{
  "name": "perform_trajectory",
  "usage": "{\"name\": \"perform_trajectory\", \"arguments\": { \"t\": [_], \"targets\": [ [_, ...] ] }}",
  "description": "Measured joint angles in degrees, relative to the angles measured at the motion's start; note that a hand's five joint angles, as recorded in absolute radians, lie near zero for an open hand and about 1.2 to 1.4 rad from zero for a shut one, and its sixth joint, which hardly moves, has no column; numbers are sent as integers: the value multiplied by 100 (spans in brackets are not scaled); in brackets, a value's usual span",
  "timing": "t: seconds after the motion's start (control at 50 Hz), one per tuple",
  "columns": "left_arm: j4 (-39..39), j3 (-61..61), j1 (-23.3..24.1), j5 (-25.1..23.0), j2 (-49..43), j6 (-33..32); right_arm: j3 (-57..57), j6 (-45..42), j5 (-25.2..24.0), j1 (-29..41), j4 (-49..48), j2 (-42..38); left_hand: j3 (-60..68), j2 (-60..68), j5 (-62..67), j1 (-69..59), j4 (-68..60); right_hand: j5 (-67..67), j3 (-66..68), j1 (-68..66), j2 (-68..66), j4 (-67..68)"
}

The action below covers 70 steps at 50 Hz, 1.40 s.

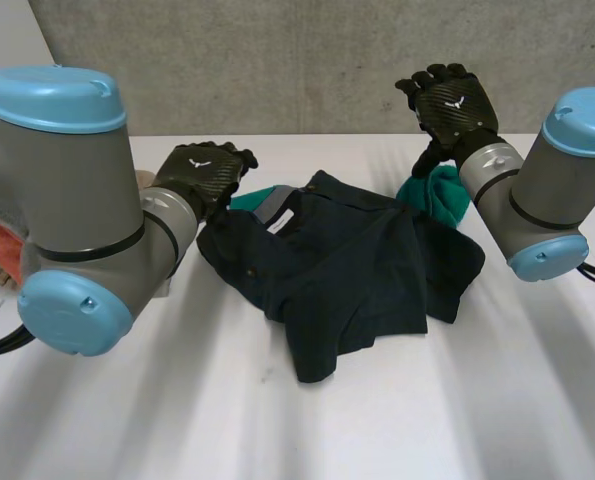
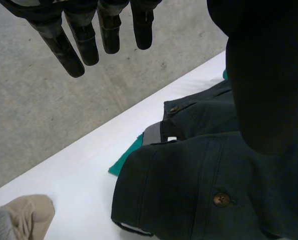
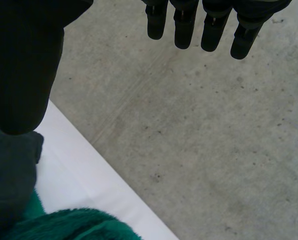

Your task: Fold the laundry.

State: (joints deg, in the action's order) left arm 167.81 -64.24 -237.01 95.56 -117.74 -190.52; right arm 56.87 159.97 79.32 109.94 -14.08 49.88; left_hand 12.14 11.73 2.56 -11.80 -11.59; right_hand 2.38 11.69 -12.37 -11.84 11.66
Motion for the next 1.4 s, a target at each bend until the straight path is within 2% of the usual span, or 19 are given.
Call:
{"name": "perform_trajectory", "arguments": {
  "t": [0.08, 0.22, 0.32, 0.42, 0.5, 0.54, 0.58, 0.64, 0.72, 0.74, 0.86, 1.02, 1.08, 1.1, 1.12, 1.16, 1.18, 1.28, 1.4],
  "targets": [
    [58, 211, -24, -189, -253, -231, 107, -8, 78, 37, 349, 126, 0, 0, 0, 0, 0, 0, 0, 0, 0, 0],
    [9, 1232, -128, -749, -1283, -1339, 626, -5, 112, 20, 1191, 522, 0, 0, 0, -2, 0, 1, 0, 0, 0, 0],
    [-358, 2150, -242, -961, -2203, -2184, 1167, 15, 78, -75, 1433, 822, 0, 0, 0, 0, 0, 0, 0, 0, 0, 0],
    [-778, 2884, -306, -1103, -2927, -2563, 1758, 29, -51, -219, 1339, 1070, 51, 52, 51, -77, -54, 1, 0, 0, 0, 0],
    [-1174, 3562, -344, -1172, -3521, -2735, 2178, 26, -181, -362, 1120, 1222, 2510, 2676, 2459, -2924, -2585, 1, 0, 0, 0, 0],
    [-1319, 3826, -362, -1031, -3641, -2760, 2286, 21, -221, -419, 1028, 1269, 4668, 4845, 4548, -5125, -4774, 0, 0, 0, 0, 0],
    [-1394, 4005, -388, -798, -3625, -2754, 2343, 16, -243, -457, 968, 1303, 5268, 5393, 5101, -5408, -5403, 1, 0, 0, 0, 0],
    [-1372, 4225, -529, -210, -3326, -2660, 2368, 11, -256, -485, 909, 1354, 5477, 5625, 5173, -5409, -5640, 1, 0, 0, 0, 0],
    [-1004, 4326, -865, 352, -2695, -2399, 2332, 11, -257, -466, 883, 1421, 5499, 5643, 5173, -5408, -5659, 0, 0, 0, 0, 0],
    [-689, 4333, -1101, 498, -2317, -2222, 2292, 15, -255, -438, 885, 1450, 5499, 5643, 5173, -5409, -5678, 1, 0, 0, 0, 0],
    [137, 4318, -1915, 525, -1400, -1878, 2154, 30, -228, -326, 946, 1495, 5499, 5645, 5173, -5404, -5681, 3, 0, 0, 0, 0],
    [343, 4299, -2568, 447, -1309, -2076, 2071, 33, -209, -244, 1074, 1471, 5540, 5670, 5173, -5409, -5705, 3, 0, 0, 0, 0],
    [308, 4167, -2728, 434, -1568, -2194, 2055, 23, -197, -212, 1133, 1428, 5070, 5165, 4793, -4902, -5173, 3, 0, 0, 0, 0],
    [295, 4110, -2743, 419, -1643, -2212, 2050, 19, -193, -201, 1148, 1414, 3708, 3765, 3527, -3377, -3780, 3, 0, 0, 0, 0],
    [281, 4011, -2744, 381, -1742, -2232, 2043, 15, -189, -188, 1165, 1398, 1899, 1933, 1709, -1242, -1941, 3, 0, 0, 0, 0],
    [277, 3989, -2741, 372, -1759, -2235, 2041, 14, -188, -186, 1168, 1395, 1899, 1933, 1709, -1242, -1941, 3, 0, 0, 0, 0],
    [261, 3762, -2660, 272, -1863, -2252, 2018, 9, -176, -173, 1192, 1381, 134, 136, 102, 108, -142, 3, 0, 0, 0, 0],
    [267, 3409, -2409, 150, -1785, -2225, 1947, 6, -149, -184, 1237, 1396, -19, -13, 4, 108, 19, 3, 0, 0, 0, 0],
    [221, 2969, -1863, 94, -1276, -1931, 1745, -23, -128, -271, 1387, 1443, -19, -20, 4, 108, 19, 3, 0, 0, 0, 0]
  ]
}}
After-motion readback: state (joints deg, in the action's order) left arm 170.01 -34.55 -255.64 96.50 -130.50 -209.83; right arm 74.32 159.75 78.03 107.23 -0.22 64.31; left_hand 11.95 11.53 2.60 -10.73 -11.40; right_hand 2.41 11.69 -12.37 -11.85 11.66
